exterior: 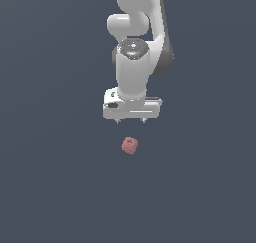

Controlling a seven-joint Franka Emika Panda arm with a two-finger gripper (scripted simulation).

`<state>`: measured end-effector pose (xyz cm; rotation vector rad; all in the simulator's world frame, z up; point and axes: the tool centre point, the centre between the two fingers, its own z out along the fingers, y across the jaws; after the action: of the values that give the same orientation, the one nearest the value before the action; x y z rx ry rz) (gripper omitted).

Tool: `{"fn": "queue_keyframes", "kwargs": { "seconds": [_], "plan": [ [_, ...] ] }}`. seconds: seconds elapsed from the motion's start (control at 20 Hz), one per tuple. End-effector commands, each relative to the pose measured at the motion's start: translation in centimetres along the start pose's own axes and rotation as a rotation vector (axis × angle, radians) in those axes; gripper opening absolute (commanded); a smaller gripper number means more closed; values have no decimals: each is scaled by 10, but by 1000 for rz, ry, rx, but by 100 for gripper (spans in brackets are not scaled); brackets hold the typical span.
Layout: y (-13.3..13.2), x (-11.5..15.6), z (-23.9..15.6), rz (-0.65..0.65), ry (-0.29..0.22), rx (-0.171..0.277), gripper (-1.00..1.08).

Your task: Pick up the object and move it to a goal position.

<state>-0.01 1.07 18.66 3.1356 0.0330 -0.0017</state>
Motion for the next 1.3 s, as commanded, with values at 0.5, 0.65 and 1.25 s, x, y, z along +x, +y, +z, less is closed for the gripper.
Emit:
{"fn": "queue_keyframes", "kwargs": {
  "seconds": [0.5,0.65,1.25],
  "plan": [
    [12,-5,8,64,-7,7,100],
    [11,-4,8,63,-7,7,100],
    [8,8,34,190,-6,9,100]
  ]
}}
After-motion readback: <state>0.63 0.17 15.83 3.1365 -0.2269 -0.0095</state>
